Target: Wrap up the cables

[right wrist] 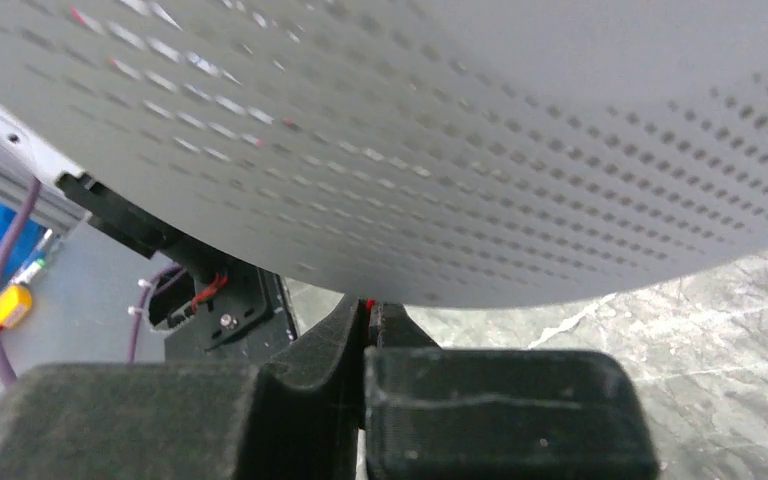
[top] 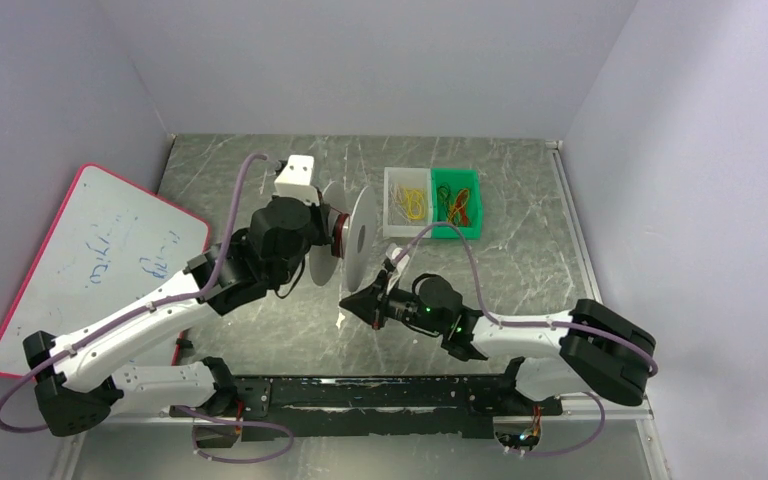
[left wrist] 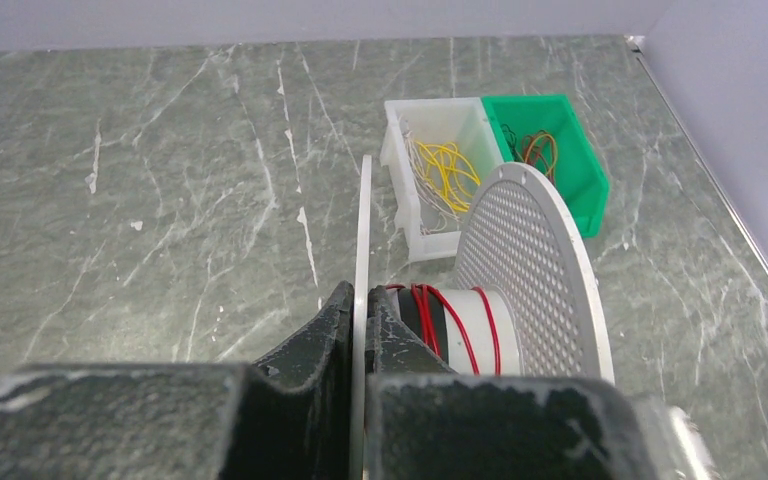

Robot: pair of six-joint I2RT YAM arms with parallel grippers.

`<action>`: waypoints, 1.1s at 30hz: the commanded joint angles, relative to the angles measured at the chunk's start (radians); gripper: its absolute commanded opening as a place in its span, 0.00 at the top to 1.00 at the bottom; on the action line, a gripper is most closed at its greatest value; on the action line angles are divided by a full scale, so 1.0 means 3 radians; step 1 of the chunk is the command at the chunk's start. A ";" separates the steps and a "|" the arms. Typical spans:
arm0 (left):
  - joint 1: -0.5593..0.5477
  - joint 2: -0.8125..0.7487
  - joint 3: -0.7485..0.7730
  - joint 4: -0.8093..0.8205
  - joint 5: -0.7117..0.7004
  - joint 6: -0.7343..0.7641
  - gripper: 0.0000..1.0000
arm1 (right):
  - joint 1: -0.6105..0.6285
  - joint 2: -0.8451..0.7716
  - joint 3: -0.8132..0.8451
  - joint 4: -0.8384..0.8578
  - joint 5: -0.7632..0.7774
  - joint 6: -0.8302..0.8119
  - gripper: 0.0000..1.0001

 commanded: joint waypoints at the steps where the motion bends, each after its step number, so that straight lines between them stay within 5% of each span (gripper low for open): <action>1: 0.0021 0.0019 -0.0105 0.0739 -0.0362 -0.0260 0.93 | 0.0122 -0.0193 0.0054 -0.0060 0.0232 0.0094 1.00; 13: 0.0023 0.0230 -0.0532 0.0837 -0.0316 -0.1044 0.93 | 0.0149 -0.0563 0.0171 -0.0196 0.1095 0.0561 1.00; 23: 0.0037 0.0321 -0.0826 0.0694 0.0377 -0.1904 0.93 | 0.0148 -0.0535 0.0294 -0.0355 0.1779 0.0554 1.00; 33: 0.0062 0.0369 -0.1374 0.1110 0.1028 -0.2364 0.93 | 0.0147 -0.0697 0.0229 -0.0400 0.2032 0.0516 1.00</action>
